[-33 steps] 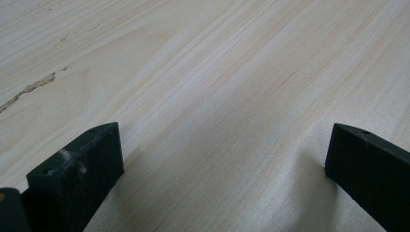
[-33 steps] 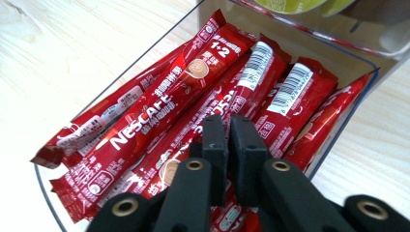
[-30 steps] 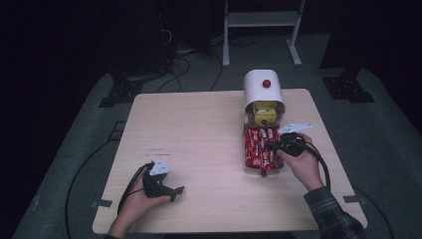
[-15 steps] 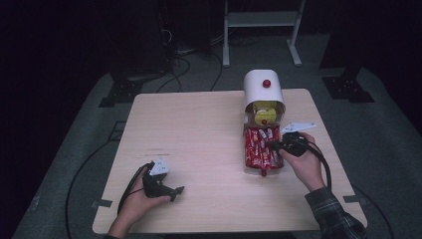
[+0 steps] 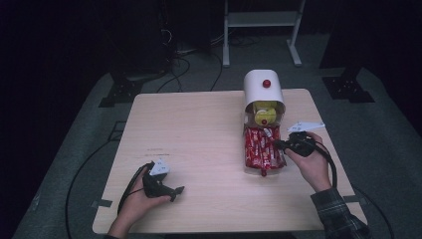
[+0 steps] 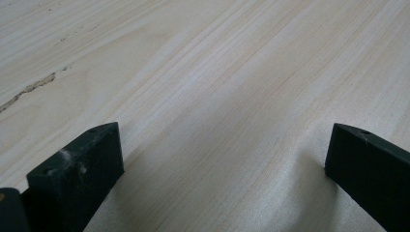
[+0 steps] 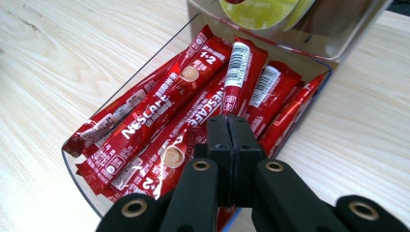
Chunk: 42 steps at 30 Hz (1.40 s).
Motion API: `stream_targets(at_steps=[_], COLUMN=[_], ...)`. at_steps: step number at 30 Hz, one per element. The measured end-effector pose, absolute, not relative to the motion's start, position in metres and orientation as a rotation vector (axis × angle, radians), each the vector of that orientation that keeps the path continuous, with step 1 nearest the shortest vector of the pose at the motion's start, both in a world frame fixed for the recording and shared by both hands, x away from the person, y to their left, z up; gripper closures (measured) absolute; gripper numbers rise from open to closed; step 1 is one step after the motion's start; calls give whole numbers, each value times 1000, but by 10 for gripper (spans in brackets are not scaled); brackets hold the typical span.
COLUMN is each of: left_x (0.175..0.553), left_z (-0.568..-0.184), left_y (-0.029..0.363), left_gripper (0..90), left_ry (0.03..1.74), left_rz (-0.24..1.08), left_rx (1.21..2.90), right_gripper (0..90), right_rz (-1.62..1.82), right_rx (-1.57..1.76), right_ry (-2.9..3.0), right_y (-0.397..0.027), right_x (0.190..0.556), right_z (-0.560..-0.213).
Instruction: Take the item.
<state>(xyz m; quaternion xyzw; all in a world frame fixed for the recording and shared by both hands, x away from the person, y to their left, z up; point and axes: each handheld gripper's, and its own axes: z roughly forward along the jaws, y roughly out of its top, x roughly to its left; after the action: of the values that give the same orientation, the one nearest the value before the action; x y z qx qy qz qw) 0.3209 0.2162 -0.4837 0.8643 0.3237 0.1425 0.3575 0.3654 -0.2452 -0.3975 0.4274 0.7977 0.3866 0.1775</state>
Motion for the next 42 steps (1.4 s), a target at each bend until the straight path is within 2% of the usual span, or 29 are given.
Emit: stream_targets(at_steps=[26,42], left_x=[321,321], left_z=[-484,-484], left_y=[216,216], left_gripper=[0,0], left_ry=[836,835], left_rz=[368,368], left_rx=[2230,2231], right_gripper=[889,889], right_rz=[1109,1059], right_rx=[1266,1356], right_ry=[2178,2129], right_y=[-278,-307], right_x=[354,359], right_z=[-386,-399])
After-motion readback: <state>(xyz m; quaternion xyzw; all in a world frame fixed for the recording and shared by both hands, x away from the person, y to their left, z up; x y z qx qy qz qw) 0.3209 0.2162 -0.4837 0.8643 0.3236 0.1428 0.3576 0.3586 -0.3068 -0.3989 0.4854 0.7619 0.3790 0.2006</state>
